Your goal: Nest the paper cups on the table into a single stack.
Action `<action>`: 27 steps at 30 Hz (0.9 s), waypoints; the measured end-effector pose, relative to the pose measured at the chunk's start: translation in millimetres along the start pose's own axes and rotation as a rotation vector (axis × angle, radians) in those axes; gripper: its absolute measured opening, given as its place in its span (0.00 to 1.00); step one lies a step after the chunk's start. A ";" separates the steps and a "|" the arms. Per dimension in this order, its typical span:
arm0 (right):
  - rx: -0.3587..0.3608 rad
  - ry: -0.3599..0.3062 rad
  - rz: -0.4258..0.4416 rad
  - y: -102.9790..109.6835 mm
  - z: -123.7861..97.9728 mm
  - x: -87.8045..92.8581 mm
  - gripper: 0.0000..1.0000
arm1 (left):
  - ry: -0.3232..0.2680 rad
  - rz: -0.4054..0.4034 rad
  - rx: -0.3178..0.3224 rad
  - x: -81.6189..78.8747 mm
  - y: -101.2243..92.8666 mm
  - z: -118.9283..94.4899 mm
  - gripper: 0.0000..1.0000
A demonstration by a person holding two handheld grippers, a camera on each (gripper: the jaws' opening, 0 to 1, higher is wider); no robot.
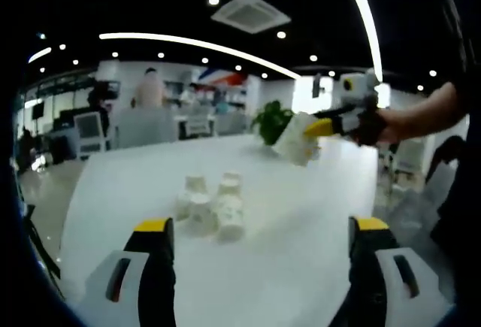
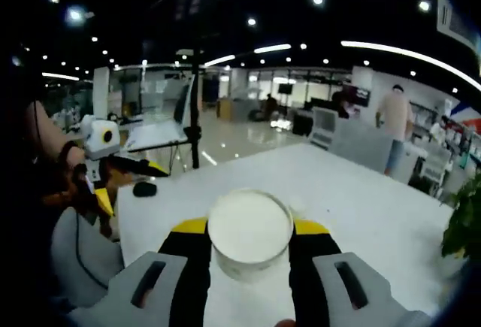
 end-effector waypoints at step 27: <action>-0.078 -0.088 0.055 66.9 -21.6 -1.6 0.37 | -0.164 -0.271 0.345 -34.3 -56.4 12.5 0.81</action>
Point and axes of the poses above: the point that each gripper's makers call its tool centre point, and the gripper's own axes: z roughly forward along the fingers, y roughly to its left, x roughly out of its underside, the point moved 8 cm from there along -z, roughly backward along the fingers, and after that the axes turned 9 degrees about z, right-handed, at the moved point
